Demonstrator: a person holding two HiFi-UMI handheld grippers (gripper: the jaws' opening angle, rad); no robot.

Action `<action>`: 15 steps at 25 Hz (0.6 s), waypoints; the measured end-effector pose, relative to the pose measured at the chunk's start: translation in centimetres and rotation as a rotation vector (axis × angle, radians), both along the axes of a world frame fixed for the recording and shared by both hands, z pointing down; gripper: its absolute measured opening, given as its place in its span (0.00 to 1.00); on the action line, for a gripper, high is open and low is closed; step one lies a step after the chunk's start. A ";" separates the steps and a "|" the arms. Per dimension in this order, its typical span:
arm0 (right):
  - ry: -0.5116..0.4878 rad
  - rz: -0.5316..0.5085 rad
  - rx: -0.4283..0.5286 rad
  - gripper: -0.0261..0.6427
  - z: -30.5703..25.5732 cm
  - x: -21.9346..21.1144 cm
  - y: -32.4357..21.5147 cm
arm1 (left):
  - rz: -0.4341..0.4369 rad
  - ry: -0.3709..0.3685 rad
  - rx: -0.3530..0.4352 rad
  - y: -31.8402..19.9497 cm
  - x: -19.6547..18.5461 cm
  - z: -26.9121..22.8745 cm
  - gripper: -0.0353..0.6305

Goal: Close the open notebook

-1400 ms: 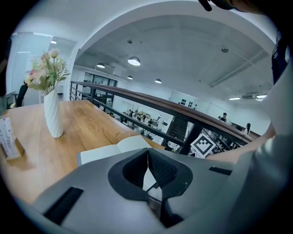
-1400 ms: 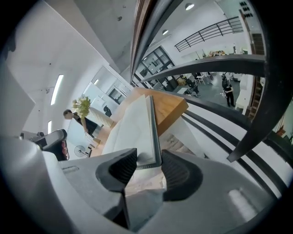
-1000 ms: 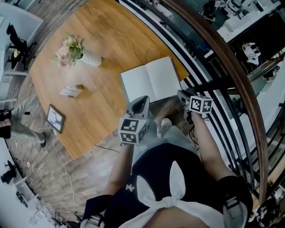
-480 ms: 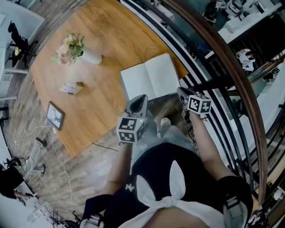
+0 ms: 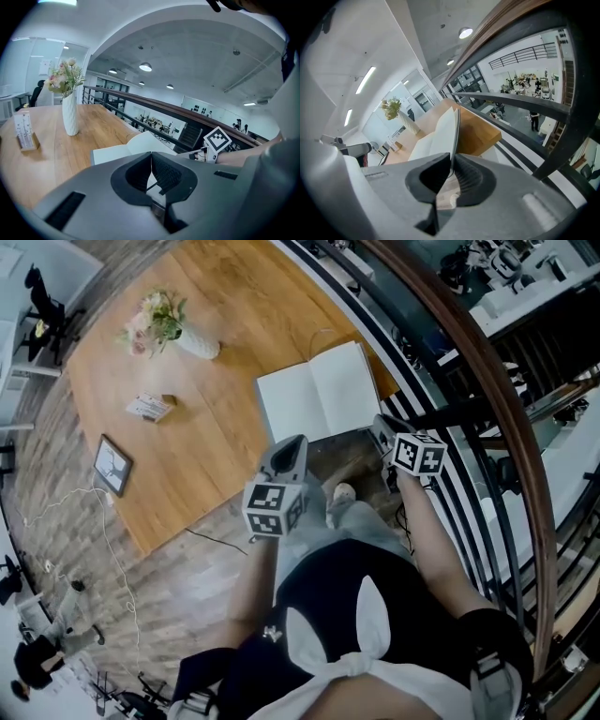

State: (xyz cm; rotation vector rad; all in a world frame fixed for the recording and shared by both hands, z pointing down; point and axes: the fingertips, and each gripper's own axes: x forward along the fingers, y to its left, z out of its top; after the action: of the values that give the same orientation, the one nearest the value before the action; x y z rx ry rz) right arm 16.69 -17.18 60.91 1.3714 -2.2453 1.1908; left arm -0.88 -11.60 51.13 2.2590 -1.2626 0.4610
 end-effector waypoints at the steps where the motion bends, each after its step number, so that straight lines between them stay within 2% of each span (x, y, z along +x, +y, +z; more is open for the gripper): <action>1: 0.011 -0.001 0.005 0.08 -0.1 0.0 -0.1 | -0.003 0.003 0.003 0.0 0.0 0.0 0.08; 6: 0.024 -0.010 0.019 0.08 -0.7 -0.6 0.0 | 0.004 0.023 -0.008 0.3 0.0 0.4 0.08; 15: 0.033 -0.008 0.072 0.08 -2.7 -1.5 0.1 | 0.019 0.033 0.021 -0.4 -0.1 -0.4 0.08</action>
State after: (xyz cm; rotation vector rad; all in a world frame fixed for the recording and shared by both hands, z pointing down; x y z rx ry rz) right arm 15.15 -17.06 58.20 1.3957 -2.2896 1.0867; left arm -1.00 -11.97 50.78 2.2888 -1.2361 0.4178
